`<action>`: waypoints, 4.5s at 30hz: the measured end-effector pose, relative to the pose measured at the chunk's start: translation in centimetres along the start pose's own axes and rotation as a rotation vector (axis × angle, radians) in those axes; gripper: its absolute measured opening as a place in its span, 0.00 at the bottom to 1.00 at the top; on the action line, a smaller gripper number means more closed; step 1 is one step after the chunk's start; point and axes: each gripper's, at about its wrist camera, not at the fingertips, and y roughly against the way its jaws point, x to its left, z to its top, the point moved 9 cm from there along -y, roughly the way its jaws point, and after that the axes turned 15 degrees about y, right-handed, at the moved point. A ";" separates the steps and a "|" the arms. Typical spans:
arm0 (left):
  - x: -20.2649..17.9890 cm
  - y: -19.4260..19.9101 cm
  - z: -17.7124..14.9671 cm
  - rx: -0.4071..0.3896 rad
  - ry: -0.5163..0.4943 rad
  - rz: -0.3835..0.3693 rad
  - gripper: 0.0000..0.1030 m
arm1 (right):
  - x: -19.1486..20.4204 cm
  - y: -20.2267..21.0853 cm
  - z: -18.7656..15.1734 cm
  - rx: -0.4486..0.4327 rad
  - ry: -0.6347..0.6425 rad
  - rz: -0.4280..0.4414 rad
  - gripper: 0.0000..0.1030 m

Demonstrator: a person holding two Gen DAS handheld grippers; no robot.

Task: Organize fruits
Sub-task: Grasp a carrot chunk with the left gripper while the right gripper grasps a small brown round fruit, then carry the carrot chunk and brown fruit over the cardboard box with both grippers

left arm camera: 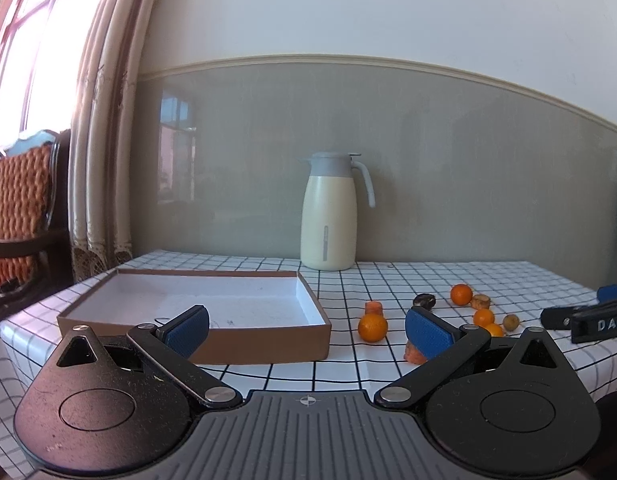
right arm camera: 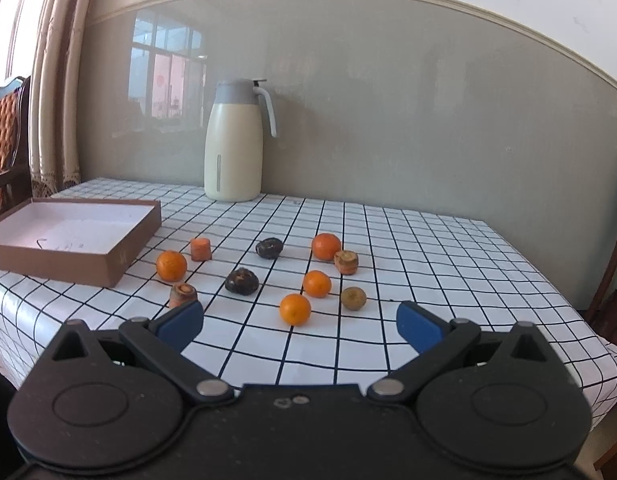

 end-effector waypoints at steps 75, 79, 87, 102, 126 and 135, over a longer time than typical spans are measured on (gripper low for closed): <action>-9.0 -13.1 -4.9 0.192 -0.113 -0.043 0.28 | -3.9 -13.9 0.4 0.061 0.016 0.095 0.18; -7.6 -12.3 -3.3 0.161 -0.110 -0.023 0.28 | -2.6 -12.9 1.9 0.023 0.032 0.113 0.18; -4.5 -10.9 -0.4 0.101 -0.089 0.028 0.28 | 0.4 -11.7 4.6 -0.044 0.067 0.165 0.18; 4.5 -9.1 2.9 0.040 -0.008 0.163 0.28 | 9.4 -11.4 9.2 -0.142 0.141 0.292 0.18; 17.2 -11.8 6.2 -0.003 0.054 0.371 0.28 | 17.6 -14.2 14.0 -0.205 0.201 0.405 0.18; 19.4 -13.6 6.3 -0.002 0.072 0.418 0.28 | 17.8 -16.4 14.6 -0.179 0.186 0.409 0.18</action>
